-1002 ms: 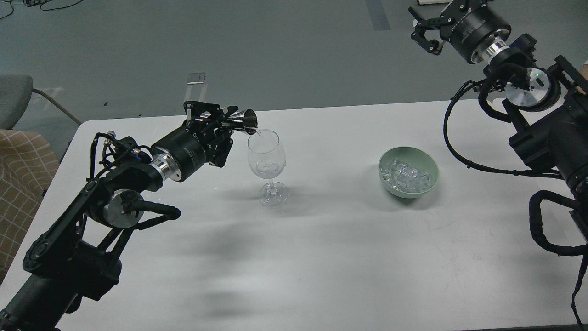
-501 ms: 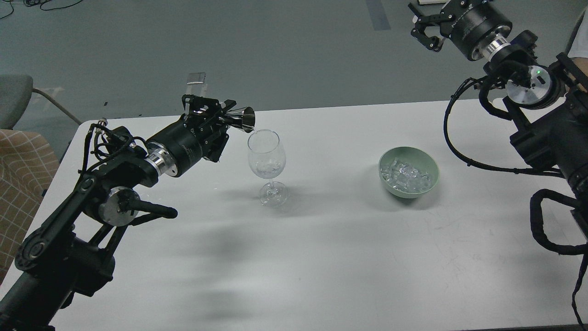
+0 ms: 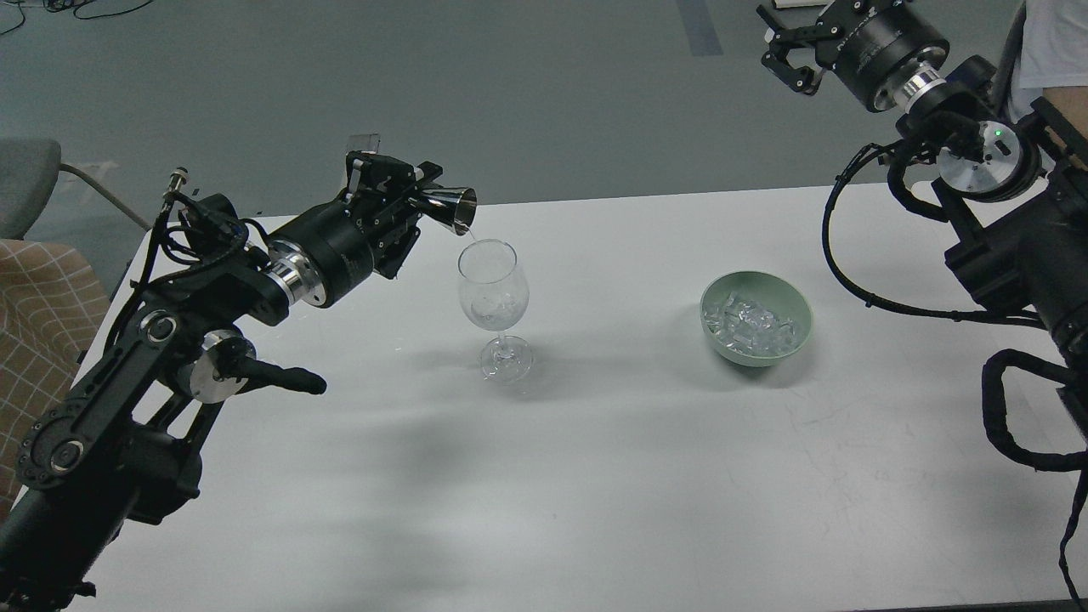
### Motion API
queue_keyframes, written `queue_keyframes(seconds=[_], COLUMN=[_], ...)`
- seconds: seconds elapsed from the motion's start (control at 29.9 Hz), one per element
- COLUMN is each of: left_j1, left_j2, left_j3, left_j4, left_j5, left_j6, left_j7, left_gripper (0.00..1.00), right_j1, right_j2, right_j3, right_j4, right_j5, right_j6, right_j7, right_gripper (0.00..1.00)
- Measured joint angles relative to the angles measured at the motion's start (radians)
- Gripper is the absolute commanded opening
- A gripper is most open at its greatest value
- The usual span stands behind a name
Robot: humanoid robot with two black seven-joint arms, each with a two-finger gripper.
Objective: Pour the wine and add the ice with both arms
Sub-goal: 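Turn the jigger upright and move the left gripper back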
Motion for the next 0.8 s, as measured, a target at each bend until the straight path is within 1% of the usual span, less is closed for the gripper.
queue_keyframes(seconds=[0.17, 0.33, 0.47, 0.63, 0.73, 0.8], left_j1=[-0.018, -0.053, -0.085, -0.125, -0.141, -0.149], left_j2=[0.023, 0.038, 0.063, 0.096, 0.099, 0.099], left_j3=[0.0, 0.0, 0.0, 0.0, 0.0, 0.0], left_j4=[-0.022, -0.033, -0.056, -0.124, -0.157, -0.166], left_j5=[0.005, 0.006, 0.027, 0.038, 0.062, 0.093], left_j6=[-0.004, -0.005, -0.005, -0.007, -0.012, -0.031], left_j7=[0.008, 0.028, 0.056, 0.113, 0.125, 0.131], left_gripper=[0.1, 0.1, 0.1, 0.1, 0.1, 0.1], right_j1=[0.002, 0.002, 0.002, 0.003, 0.003, 0.004], right_j2=[-0.002, -0.003, -0.003, -0.004, -0.005, -0.005], right_j3=[0.0, 0.0, 0.001, 0.001, 0.001, 0.003], right_j4=[0.0, 0.0, 0.0, 0.0, 0.0, 0.001], right_j5=[0.0, 0.0, 0.0, 0.0, 0.0, 0.0], right_j6=[0.0, 0.0, 0.0, 0.0, 0.0, 0.0], right_j7=[0.0, 0.0, 0.0, 0.0, 0.0, 0.0], right_gripper=[1.0, 1.0, 1.0, 1.0, 1.0, 1.0])
